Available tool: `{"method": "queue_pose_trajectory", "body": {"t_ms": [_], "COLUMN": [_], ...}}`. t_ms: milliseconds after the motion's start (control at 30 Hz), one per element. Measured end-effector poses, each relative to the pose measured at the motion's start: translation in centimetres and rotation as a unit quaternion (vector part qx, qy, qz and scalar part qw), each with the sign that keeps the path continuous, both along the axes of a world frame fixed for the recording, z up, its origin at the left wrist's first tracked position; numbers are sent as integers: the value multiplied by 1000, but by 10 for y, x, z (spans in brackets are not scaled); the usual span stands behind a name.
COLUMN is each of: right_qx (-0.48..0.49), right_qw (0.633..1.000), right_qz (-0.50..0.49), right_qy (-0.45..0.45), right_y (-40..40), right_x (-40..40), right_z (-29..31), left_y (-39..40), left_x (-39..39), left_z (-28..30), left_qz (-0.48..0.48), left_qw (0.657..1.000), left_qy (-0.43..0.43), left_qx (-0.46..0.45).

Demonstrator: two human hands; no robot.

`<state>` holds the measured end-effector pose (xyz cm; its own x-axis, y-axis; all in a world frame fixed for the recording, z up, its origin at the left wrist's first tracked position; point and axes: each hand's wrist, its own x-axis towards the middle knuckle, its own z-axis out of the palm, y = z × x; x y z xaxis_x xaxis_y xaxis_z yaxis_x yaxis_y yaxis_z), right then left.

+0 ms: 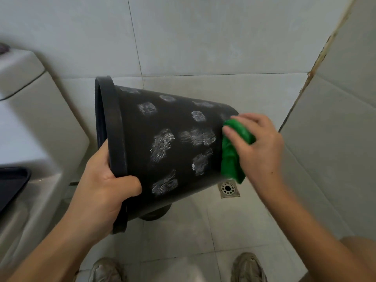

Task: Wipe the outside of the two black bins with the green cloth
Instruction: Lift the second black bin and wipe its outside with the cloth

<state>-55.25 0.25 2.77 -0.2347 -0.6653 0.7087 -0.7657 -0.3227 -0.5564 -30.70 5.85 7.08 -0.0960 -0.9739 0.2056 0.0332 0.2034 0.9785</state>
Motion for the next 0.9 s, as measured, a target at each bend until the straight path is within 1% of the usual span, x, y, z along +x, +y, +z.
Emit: {"method": "queue_pose_trajectory", "body": {"t_ms": [33,67,100,167,200,267,300,333,400,433,467,533,633,733,767,833,900], "right_qx": [2,0,-9,-45,-70,-102,-108,-104,-50,-28,-18,-48,-102,-88,-78,-64,-58], "right_qw": [999,998,998,999,996,979,974,978,998,997,995,996,994,979,974,975,988], "right_qz": [-18,-34,-41,-13,23,102,119,116,47,13,-16,-22,43,124,139,132,103], "right_qy": [-33,-47,-42,18,60,144,161,135,-13,-72,-99,-77,17,135,161,166,98], "right_y": [-4,-5,-1,15,25,35,32,26,12,5,1,4,19,20,19,19,19], "right_x": [-4,-2,6,35,49,63,60,54,36,27,24,34,60,49,40,29,28], "right_z": [6,8,7,0,-6,-11,-8,-4,10,16,18,13,-6,-11,-12,-14,-15], "left_y": [1,2,2,2,1,0,0,0,2,3,4,4,2,1,2,4,5], "left_x": [-2,-4,-7,-12,-15,-18,-18,-18,-19,-21,-24,-28,-25,-18,-17,-15,-15], "left_z": [1,0,0,-3,-6,-9,-10,-10,-9,-8,-7,-7,-8,-8,-7,-7,-8], "left_qz": [0,2,5,7,9,12,11,11,11,11,12,14,22,25,24,22,21], "left_qw": [1000,1000,1000,1000,1000,999,998,998,999,999,999,999,997,997,997,997,997], "left_qy": [2,5,9,16,25,43,51,56,48,39,33,30,73,73,70,67,64], "left_qx": [-2,-3,-2,4,7,14,19,23,21,17,13,8,17,30,31,33,39]}}
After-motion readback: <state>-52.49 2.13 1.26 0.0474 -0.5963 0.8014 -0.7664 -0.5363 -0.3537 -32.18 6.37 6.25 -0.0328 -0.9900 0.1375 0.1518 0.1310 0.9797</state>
